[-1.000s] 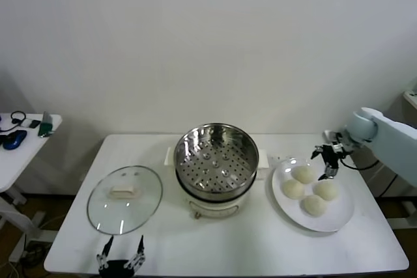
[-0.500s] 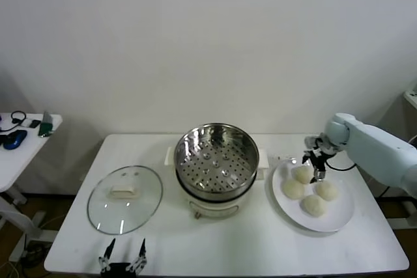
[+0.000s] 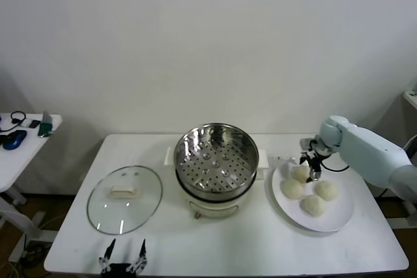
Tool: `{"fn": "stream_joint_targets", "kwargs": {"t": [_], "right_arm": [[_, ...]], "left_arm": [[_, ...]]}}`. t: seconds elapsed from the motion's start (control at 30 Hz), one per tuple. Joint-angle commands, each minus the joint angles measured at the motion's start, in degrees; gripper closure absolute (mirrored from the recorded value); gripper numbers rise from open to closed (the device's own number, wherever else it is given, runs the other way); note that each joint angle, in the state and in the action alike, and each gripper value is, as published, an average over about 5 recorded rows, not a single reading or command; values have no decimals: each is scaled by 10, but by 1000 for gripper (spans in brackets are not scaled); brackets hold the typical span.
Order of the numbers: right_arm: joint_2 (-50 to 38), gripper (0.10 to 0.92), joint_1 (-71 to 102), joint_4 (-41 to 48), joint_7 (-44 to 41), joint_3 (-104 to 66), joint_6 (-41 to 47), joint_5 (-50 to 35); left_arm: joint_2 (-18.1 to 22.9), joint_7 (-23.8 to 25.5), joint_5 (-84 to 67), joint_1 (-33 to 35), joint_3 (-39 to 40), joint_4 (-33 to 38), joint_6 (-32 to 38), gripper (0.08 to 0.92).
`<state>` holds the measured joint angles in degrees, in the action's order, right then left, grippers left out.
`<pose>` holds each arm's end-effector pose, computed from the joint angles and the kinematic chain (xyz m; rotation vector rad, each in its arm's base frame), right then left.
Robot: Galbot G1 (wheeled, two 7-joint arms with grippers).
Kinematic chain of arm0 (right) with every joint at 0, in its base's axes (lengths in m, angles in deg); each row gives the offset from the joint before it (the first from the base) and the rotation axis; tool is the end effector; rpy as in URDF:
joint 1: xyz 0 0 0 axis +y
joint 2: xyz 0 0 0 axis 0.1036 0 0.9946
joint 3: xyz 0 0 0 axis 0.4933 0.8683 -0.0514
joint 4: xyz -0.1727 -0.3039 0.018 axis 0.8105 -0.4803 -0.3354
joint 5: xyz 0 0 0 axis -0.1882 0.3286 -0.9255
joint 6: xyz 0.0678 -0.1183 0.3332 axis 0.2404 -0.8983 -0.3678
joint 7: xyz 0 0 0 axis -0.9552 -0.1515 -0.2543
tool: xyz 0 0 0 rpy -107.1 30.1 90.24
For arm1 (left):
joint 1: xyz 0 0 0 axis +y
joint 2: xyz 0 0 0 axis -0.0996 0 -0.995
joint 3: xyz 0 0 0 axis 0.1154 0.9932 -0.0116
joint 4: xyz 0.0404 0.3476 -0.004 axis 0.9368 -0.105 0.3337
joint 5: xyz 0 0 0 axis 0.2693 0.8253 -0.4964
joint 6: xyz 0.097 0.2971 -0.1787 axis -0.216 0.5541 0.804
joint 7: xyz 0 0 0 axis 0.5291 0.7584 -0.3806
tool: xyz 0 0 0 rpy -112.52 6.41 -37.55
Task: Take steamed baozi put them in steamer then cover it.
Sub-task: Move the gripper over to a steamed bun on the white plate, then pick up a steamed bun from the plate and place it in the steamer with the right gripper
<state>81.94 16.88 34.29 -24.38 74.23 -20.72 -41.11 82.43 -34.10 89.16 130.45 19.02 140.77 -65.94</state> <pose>0.5880 -0.1892 -0.2415 1.2082 -1.3067 1.3199 0.0689 0.0400 -0.4011 0.0523 -2.8046 -0.0897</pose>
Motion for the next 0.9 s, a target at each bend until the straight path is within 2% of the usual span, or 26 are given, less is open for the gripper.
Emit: {"fn": "stream_joint_targets", "kwargs": {"t": [0.03, 0.33, 0.57, 0.9], "right_arm": [[4, 279, -4, 3, 0, -1, -1, -7], [-26, 328, -78, -62, -10, 57, -14, -39], [-42, 330, -260, -154, -18, 196, -52, -95], [47, 330, -533, -325, 6, 313, -144, -184]], "left_arm": [[2, -1, 6, 1, 2, -1, 3, 177], [3, -1, 10, 0, 6, -3, 5, 177], [3, -2, 12, -1, 6, -3, 6, 177], [0, -2, 14, -3, 6, -1, 4, 177]]}}
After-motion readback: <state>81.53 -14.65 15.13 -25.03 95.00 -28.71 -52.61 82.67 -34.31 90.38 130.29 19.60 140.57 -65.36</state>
